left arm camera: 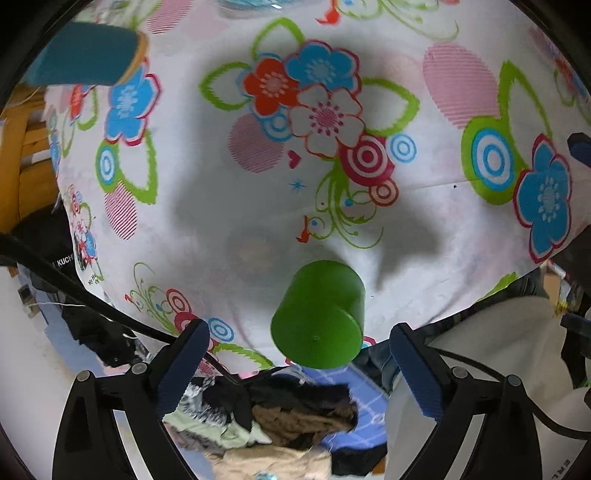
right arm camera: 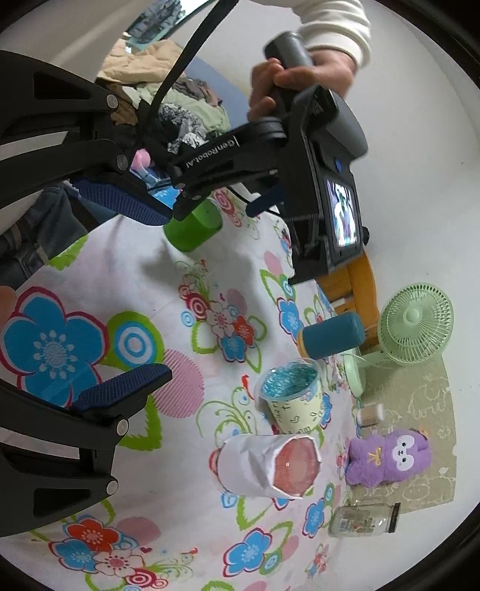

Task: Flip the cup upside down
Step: 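Turn the green cup rim-down with the left tool and lower it, then set the green cup rim-down on the tablecloth and open the left tool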

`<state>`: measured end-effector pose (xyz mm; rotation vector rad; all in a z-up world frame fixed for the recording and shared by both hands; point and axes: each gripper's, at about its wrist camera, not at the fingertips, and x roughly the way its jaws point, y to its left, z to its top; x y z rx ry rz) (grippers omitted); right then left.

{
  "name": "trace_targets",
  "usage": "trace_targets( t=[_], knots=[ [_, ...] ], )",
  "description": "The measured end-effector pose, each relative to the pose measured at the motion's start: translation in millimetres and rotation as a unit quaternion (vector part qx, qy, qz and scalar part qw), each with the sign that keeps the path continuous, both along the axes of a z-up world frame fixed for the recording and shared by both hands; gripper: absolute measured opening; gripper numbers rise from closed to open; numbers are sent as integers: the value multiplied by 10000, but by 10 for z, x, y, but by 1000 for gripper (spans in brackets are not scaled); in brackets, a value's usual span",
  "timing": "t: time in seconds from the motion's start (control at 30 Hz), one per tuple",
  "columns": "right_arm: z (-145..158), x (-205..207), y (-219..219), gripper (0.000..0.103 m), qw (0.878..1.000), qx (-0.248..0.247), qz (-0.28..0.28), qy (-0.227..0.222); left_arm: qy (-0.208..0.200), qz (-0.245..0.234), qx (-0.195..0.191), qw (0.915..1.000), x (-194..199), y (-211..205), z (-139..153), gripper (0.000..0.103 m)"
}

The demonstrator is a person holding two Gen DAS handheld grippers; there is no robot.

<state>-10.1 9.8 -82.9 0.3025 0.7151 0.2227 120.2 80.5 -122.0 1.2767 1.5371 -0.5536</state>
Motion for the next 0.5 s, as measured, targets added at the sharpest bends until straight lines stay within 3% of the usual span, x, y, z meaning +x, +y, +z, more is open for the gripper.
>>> trace_targets(
  t=[0.5],
  knots=[
    [363, 149, 297, 91, 9987, -349, -349, -138, -277, 311, -1427, 9889, 171, 478, 414, 99]
  ],
)
